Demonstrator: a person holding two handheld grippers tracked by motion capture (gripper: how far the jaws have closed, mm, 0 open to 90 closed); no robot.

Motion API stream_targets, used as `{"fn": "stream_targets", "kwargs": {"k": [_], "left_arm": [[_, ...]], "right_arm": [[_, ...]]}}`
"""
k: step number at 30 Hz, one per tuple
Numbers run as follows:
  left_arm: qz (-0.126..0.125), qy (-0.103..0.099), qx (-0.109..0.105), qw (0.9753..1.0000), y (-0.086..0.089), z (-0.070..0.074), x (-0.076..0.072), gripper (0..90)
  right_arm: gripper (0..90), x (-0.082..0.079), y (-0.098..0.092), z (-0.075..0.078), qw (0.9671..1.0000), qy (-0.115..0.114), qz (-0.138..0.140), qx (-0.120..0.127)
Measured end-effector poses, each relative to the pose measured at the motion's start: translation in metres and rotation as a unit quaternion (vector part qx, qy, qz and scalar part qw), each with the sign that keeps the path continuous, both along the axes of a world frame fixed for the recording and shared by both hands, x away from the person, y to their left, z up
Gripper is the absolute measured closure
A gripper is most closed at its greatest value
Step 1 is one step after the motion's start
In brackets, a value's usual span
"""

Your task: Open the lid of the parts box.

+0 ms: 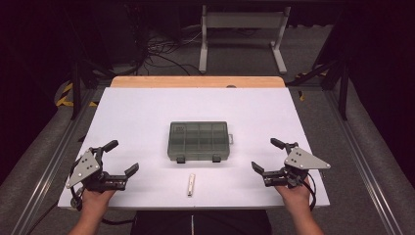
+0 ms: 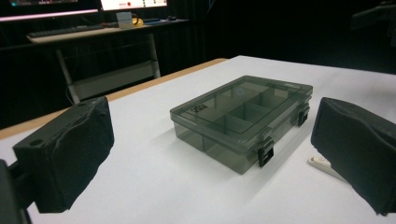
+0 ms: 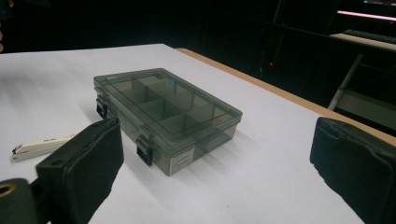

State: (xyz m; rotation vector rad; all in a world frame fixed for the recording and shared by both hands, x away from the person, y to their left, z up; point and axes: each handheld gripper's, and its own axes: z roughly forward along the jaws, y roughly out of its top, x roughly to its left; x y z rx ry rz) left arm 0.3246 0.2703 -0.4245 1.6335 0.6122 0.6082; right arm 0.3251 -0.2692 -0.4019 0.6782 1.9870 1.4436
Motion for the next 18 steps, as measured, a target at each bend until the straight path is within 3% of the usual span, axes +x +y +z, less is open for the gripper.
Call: {"fn": "stream_targets", "kwargs": {"k": [5, 12, 18], "left_arm": [[0.002, 0.008, -0.014, 0.9999, 0.0022, -0.0010, 0.0012, 0.1], [-0.002, 0.010, -0.003, 0.9999, -0.0013, -0.0015, 0.0016, 0.2], [0.000, 0.012, -0.001, 0.9999, -0.0022, -0.0020, 0.0030, 0.5]], "right_arm": [[3.0, 0.0011, 0.0001, 0.0001, 1.0000, 0.005, -0.001, -0.005], [2.1, 0.0025, 0.0016, -0.0011, 0.9998, 0.019, 0.000, 0.003], [1.6, 0.0015, 0.0033, -0.0008, 0.9998, 0.015, 0.012, 0.007]]}}
